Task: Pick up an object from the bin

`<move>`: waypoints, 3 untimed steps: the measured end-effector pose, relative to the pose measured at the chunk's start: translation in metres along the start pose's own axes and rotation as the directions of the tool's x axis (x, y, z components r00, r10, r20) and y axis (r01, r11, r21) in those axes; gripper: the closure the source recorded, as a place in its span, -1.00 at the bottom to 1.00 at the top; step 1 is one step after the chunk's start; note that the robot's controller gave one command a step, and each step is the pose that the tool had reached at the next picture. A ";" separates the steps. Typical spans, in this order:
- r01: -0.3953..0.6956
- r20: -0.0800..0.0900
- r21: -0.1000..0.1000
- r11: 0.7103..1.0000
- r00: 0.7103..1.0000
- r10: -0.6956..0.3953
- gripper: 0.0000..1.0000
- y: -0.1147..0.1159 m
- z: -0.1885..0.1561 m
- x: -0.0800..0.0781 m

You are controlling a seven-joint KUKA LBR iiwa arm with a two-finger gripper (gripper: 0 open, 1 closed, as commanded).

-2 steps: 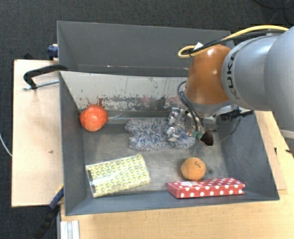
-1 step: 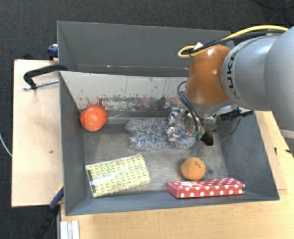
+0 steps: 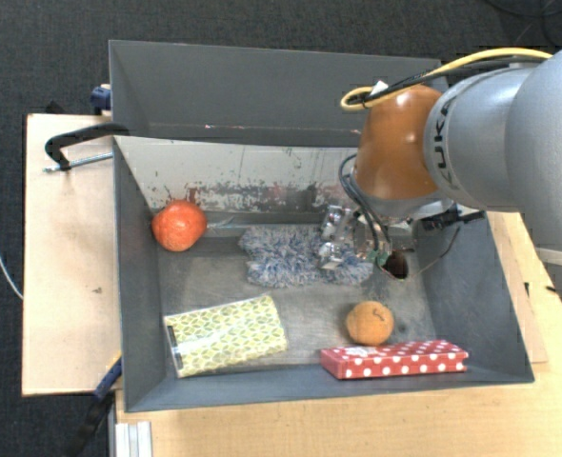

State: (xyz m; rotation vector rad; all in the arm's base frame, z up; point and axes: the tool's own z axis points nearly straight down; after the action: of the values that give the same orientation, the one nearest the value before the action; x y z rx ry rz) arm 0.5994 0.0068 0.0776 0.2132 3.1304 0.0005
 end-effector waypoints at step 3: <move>0.000 0.003 -0.001 1.000 1.000 0.000 1.00 0.001 -0.035 0.000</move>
Offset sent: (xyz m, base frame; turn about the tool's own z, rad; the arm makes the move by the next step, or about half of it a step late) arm -0.0001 0.0001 0.0553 0.0000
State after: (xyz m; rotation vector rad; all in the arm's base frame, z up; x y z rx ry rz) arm 0.5993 0.0075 0.1127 0.2127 3.1275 0.0022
